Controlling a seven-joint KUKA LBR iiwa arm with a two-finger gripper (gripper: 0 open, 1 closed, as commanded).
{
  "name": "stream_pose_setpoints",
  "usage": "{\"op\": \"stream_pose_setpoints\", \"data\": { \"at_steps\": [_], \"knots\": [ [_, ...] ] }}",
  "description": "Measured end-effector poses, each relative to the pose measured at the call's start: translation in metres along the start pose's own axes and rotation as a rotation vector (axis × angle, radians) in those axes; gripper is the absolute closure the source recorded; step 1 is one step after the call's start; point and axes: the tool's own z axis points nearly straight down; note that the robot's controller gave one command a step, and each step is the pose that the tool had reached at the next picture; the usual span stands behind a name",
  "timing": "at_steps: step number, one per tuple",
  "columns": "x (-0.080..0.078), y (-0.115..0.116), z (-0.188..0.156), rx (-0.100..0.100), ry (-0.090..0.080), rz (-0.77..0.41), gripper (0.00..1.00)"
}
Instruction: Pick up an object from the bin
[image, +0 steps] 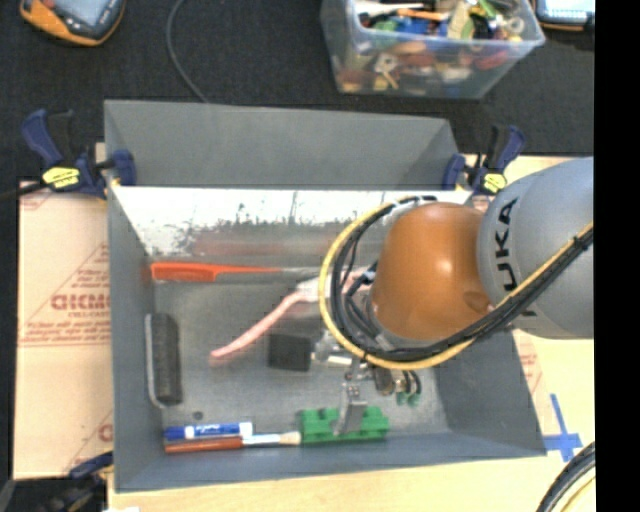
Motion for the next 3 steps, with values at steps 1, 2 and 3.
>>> {"op": "stream_pose_setpoints", "data": {
  "at_steps": [1,2,3],
  "knots": [
    [-0.002,0.0,-0.004,0.0,-0.008,0.004,0.0],
    [-0.004,-0.034,0.101,-0.003,-0.01,0.204,0.0],
    [-0.009,-0.029,0.033,-0.005,-0.019,0.294,0.0]
  ]
}}
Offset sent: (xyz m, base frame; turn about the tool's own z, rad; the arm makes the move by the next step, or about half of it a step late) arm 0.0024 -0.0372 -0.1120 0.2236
